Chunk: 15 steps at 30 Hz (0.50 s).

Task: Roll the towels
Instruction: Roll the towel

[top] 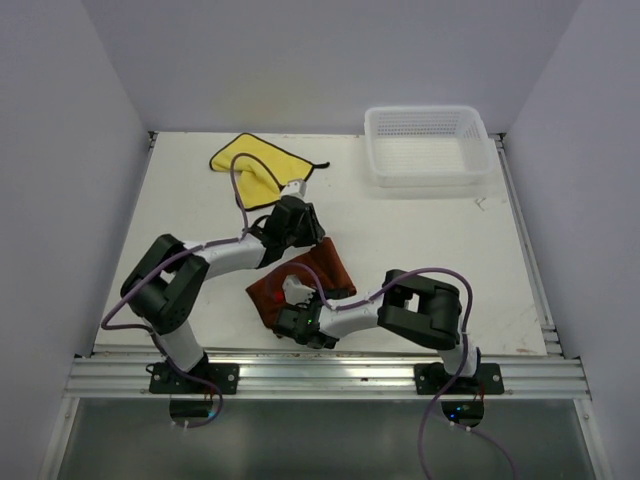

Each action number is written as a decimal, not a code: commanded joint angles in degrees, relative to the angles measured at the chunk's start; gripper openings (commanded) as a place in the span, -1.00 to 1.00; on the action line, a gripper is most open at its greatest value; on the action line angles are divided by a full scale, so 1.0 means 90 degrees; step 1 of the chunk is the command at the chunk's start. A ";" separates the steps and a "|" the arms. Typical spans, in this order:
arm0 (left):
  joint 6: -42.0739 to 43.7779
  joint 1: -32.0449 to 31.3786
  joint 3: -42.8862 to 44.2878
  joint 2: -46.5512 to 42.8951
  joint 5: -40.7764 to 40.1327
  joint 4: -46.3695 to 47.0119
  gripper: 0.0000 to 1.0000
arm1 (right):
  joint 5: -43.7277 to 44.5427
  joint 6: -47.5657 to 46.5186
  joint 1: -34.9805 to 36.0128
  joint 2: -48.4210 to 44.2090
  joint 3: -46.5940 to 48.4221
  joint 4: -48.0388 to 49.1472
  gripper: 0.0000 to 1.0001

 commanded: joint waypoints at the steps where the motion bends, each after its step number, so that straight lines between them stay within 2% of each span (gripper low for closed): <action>1: 0.0148 0.0058 0.0186 -0.0450 -0.0212 -0.0222 -0.19 | -0.0526 0.0068 0.0056 0.0208 0.0130 0.0020 -1.00; 10: 0.0089 0.0029 0.0187 -0.0938 0.0295 -0.0203 -0.18 | -0.0575 0.0020 0.0056 0.0296 0.0179 0.0039 -1.00; 15: 0.0313 -0.0030 0.0089 -0.0862 0.1398 0.0255 -0.18 | -0.0614 0.0020 0.0056 0.0296 0.0179 0.0039 -1.00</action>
